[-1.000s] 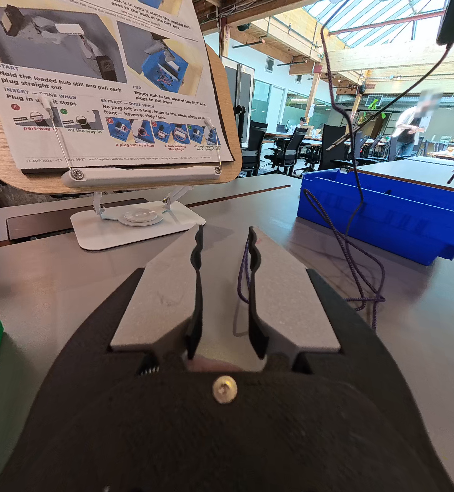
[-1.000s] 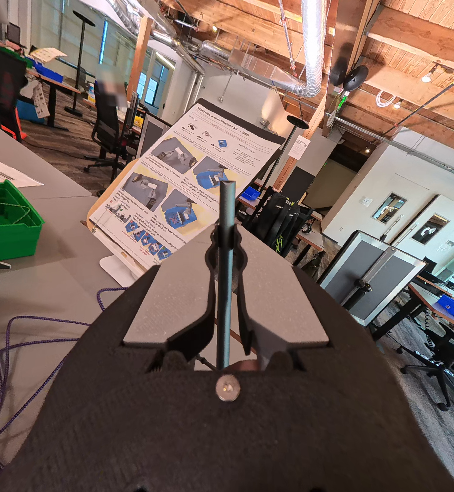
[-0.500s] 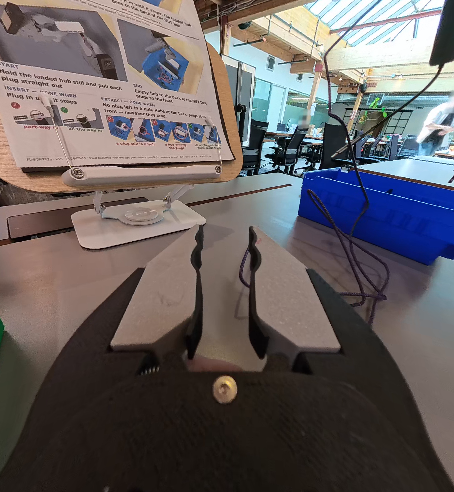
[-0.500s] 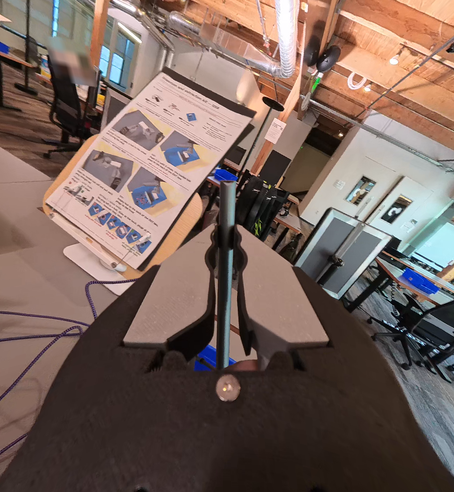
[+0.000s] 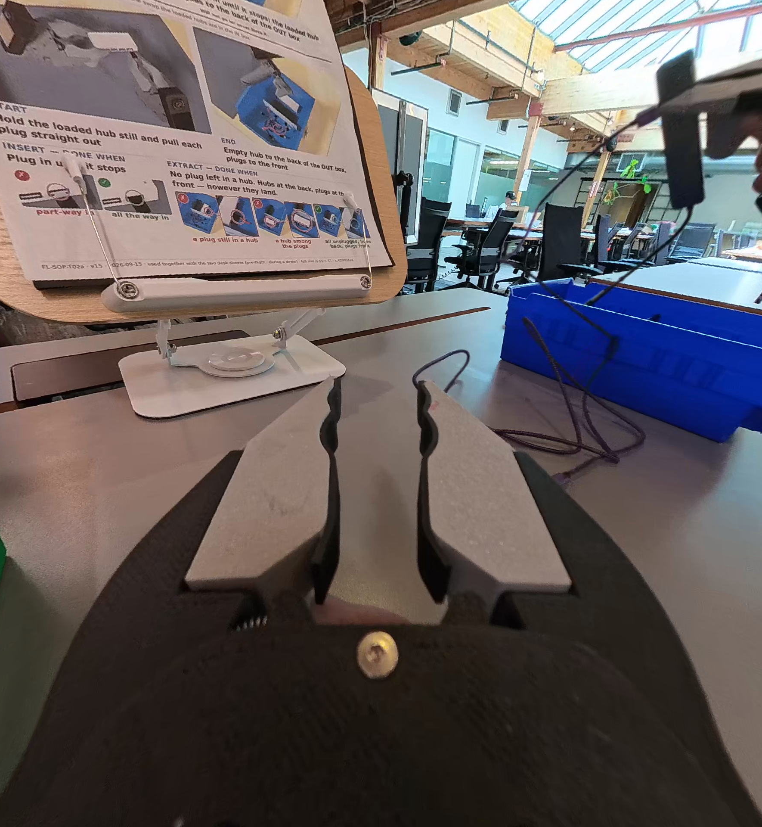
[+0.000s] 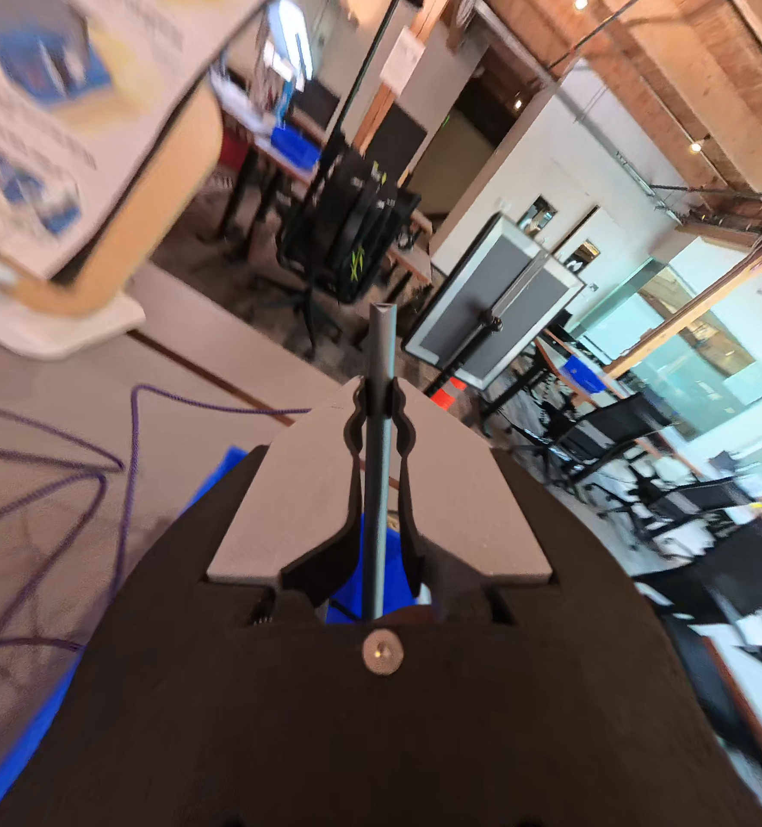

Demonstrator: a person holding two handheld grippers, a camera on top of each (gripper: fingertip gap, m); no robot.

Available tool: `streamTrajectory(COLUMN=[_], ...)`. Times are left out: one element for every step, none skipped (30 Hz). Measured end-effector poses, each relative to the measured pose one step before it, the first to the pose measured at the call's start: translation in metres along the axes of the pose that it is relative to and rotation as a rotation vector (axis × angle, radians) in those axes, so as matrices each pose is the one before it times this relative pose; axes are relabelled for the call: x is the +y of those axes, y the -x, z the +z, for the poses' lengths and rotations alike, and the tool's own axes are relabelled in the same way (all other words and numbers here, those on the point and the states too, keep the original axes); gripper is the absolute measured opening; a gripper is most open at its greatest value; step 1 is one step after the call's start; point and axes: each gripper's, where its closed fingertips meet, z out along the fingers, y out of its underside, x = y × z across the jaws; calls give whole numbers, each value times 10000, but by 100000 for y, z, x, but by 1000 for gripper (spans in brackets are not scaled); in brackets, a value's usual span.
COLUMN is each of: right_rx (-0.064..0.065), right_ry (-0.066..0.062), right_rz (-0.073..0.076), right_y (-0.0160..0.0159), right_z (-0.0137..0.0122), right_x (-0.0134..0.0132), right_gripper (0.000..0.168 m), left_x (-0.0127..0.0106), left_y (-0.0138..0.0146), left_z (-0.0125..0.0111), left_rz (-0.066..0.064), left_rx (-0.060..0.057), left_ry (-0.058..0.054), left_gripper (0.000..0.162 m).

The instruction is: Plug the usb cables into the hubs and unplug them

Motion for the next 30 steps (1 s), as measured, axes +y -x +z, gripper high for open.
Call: streamTrajectory(right_rx=[-42,-80,-149,-157,-198,-270,-269,-268,-307,-379,-424,-436,-313,-62,27,-270,-591,-537,-449,-511,-515,-331,-120,-155,-412,-605,-582,-358,-74,56], right_ry=[394,350,325,347,368,343,287,265,275,241,171,91,0,-95,-234,-385,-375,-28,422,662,665,521,309,87,-63,-119,-138,-175,-201,-179], right_rz=[-719,-719,-655,-543,-399,-259,-169,-135,-129,-117,-105,-121,-130,-62,47,103,93,60,90,230,329,268,183,224,334,378,339,285,270,282], right_y=[611,747,840,791,759,770,706,641,643,711,751,746,562,143,-78,303,778,697,507,541,518,263,-3,49,403,647,616,266,-203,-446], right_z=[492,546,568,614,626,609,585,546,522,459,350,185,21,-175,-348,-451,-409,-158,140,409,558,553,434,294,177,69,-38,-112,-192,-255], right_x=[1189,1091,1032,1026,1029,939,811,735,695,618,490,342,175,-6,-236,-455,-407,128,858,1217,1169,868,459,64,-248,-382,-389,-399,-351,-274], right_gripper=[8,7,8,7,8,8,8,8,8,8,8,8,8,8,8,8,7,9,10,10,11,16,19,21,25,29,30,32,31,32], left_x=[23,28,22,38,5,-21,-21,8,31,20,41,34,-10,-63,-71,-48,-26,29,101,137,109,94,59,18,-18,-28,3,23,10,-1], left_y=[-7,24,8,-4,20,37,40,13,24,23,23,28,53,48,3,-36,-66,-107,-135,-114,-93,-54,37,122,136,118,105,100,57,12], left_z=[13,-5,4,0,-1,-19,5,20,17,0,11,12,0,-23,-24,-2,6,43,68,72,53,43,-7,-36,-64,-55,-39,-11,-1,16], left_rz=[0,7,3,-4,-1,-2,-16,-19,-5,3,-1,-3,-10,-22,-35,-35,-19,12,43,57,54,55,68,54,1,-61,-79,-59,-31,-15], left_rx=[3,-12,-5,1,-7,-17,-15,0,-7,-7,-4,-2,-13,-12,13,30,23,34,36,14,15,2,-36,-63,-52,-26,-13,-12,-6,11], left_ry=[9,6,8,13,4,-13,-13,7,8,1,16,18,-4,-27,-25,-17,-13,7,47,50,40,46,24,6,-9,-21,-11,3,5,1], left_gripper=[31,31,31,31,31,31,31,31,31,31,31,31,31,31,31,31,31,31,31,31,31,31,31,31,31,31,31,31,31,31])
